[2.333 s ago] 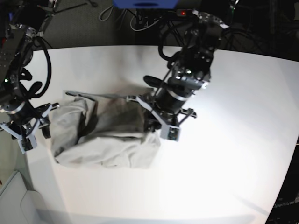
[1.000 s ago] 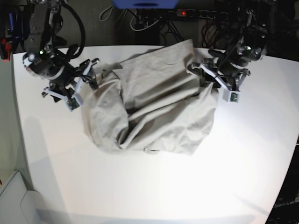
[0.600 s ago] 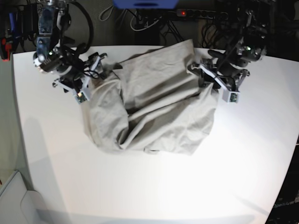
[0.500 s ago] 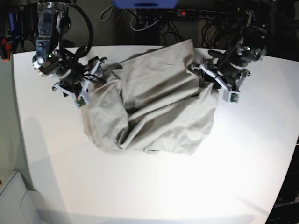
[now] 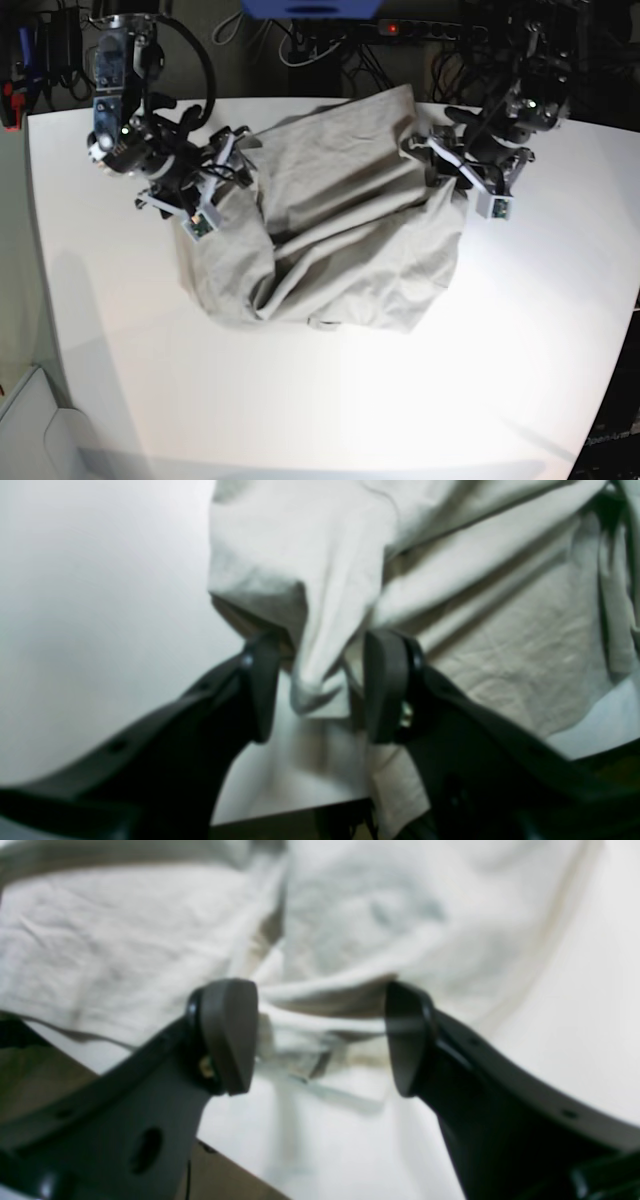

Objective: Layout the t-shirt on the table in an organized manner, then fold the t-shirt properly
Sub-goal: 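Lift the shirt with both grippers and stretch it between them, then pull the right gripper away from the left, spreading the shirt flat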

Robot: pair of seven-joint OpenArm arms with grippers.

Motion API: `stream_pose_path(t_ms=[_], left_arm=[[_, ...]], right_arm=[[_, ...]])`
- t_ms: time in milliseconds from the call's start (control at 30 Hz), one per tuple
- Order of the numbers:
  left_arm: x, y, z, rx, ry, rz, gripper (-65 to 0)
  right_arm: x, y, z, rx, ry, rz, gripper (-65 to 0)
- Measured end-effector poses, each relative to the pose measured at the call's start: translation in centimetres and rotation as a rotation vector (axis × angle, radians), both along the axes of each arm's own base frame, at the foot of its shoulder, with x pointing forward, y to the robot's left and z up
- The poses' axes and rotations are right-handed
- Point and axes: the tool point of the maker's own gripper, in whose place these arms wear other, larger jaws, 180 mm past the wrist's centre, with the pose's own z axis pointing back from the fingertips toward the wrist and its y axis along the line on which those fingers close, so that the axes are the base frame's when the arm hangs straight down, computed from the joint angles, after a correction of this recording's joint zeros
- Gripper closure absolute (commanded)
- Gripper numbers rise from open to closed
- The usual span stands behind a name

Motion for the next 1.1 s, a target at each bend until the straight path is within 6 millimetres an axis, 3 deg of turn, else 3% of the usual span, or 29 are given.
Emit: stream_pose_path(t_ms=[233, 300, 367, 467, 567, 667, 833, 900, 1100], left_arm=[[0.0, 0.0, 0.0, 0.001, 0.001, 0.0, -26.6], [0.0, 0.0, 0.0, 0.001, 0.0, 0.001, -26.6], [0.1, 0.0, 0.0, 0.0, -0.003, 0.001, -26.6], [0.1, 0.1, -0.1, 0.001, 0.0, 0.002, -26.6], [-0.1, 0.7, -1.4, 0.008, 0.034, 0.016, -26.6], [-0.1, 1.3, -2.4, 0.017, 0.066, 0.032, -26.6], [0.4, 1.4, -2.2, 0.018, 0.049, 0.036, -26.6], [0.3, 1.3, -2.3, 0.016, 0.056, 0.035, -26.6], [0.5, 1.4, -2.2, 0.017, 0.051, 0.037, -26.6]], right_arm=[[0.4, -0.2, -3.0, 0.037, 0.068, -0.022, -40.6], [0.7, -0.1, -3.2, 0.056, 0.056, -0.027, -37.7], [0.8, -0.1, -3.1, 0.058, 0.046, -0.028, -30.9], [1.0, -0.1, -3.0, 0.063, 0.033, -0.029, -14.9], [1.6, -1.3, -2.7, 0.029, 0.02, -0.023, -0.7], [3.3, -2.2, -1.6, 0.006, -0.026, -0.026, 0.0], [5.0, -4.5, -0.2, -0.053, -0.065, -0.026, 0.0], [6.4, -5.4, 1.2, -0.05, -0.107, -0.038, 0.0], [10.6, -10.8, 6.1, -0.122, -0.235, -0.132, 0.0]])
